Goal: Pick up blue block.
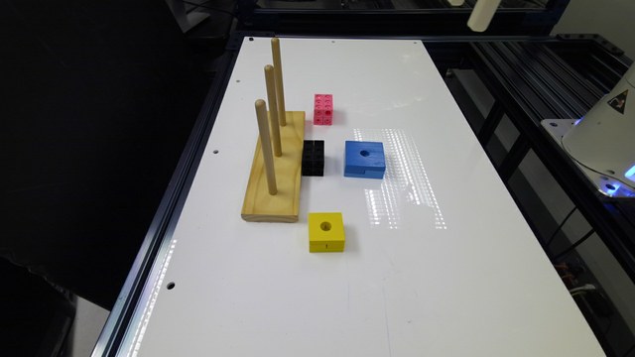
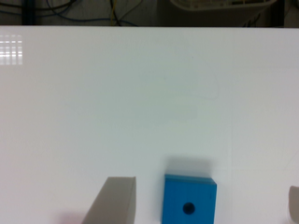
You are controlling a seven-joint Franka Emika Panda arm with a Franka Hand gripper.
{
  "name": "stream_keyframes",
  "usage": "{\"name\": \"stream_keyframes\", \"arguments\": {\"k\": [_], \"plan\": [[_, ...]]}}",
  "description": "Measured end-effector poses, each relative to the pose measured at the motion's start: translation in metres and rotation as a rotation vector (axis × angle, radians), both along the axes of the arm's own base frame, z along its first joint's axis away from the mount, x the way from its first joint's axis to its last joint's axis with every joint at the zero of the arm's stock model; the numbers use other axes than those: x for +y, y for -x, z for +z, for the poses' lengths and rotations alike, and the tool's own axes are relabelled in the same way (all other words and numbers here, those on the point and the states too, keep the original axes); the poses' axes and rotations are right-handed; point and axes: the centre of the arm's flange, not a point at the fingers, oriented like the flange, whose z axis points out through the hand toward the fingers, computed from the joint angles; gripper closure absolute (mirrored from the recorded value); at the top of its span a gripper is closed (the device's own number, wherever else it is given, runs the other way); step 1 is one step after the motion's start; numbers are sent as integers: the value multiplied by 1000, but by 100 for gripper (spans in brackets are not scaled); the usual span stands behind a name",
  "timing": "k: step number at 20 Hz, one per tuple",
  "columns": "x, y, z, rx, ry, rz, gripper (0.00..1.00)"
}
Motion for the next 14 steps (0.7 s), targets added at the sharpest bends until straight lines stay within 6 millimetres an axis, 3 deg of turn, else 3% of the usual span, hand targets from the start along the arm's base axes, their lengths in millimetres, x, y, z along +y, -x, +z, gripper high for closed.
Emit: {"name": "stream_keyframes", "arguments": {"k": [8, 14], "plan": [[4, -42, -1, 11, 0, 5, 0], [5, -47, -6, 24, 1, 7, 0]]}}
